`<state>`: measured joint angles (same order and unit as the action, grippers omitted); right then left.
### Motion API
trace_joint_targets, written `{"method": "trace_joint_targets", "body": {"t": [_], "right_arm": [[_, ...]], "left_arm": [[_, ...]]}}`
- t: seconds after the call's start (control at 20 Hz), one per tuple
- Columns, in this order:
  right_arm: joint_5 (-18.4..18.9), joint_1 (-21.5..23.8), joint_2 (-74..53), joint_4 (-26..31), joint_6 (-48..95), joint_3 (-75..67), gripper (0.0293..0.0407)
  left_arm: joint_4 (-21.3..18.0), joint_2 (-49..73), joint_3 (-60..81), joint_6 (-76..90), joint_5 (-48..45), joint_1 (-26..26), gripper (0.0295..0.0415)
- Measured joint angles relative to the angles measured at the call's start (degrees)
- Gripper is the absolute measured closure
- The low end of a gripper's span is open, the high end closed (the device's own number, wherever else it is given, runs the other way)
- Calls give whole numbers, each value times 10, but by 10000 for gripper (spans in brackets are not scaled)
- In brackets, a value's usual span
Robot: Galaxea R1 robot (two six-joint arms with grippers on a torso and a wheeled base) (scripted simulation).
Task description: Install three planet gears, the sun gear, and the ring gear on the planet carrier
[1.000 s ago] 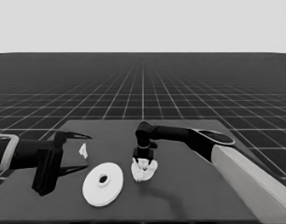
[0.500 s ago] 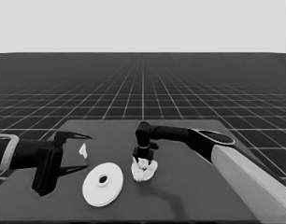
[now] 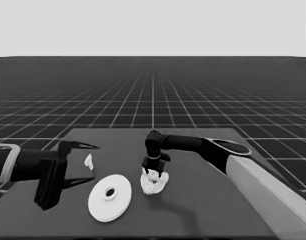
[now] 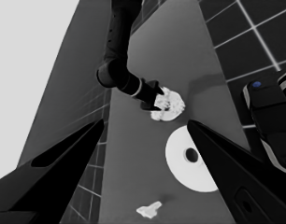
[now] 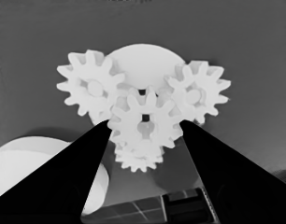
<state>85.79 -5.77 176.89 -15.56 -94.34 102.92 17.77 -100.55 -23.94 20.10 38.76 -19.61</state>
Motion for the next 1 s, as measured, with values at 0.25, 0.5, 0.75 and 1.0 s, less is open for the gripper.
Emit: {"method": "trace_joint_targets", "body": {"t": [0.25, 0.5, 0.75, 1.0], "right_arm": [[0, 0, 0, 0, -30, 0, 390], [0, 0, 0, 0, -60, 0, 391], [0, 0, 0, 0, -90, 0, 390], [0, 0, 0, 0, -120, 0, 390]], "left_arm": [[0, 0, 0, 0, 0, 0, 326], [0, 0, 0, 0, 0, 0, 326], [0, 0, 0, 0, 0, 0, 326], [0, 0, 0, 0, 0, 0, 326]]}}
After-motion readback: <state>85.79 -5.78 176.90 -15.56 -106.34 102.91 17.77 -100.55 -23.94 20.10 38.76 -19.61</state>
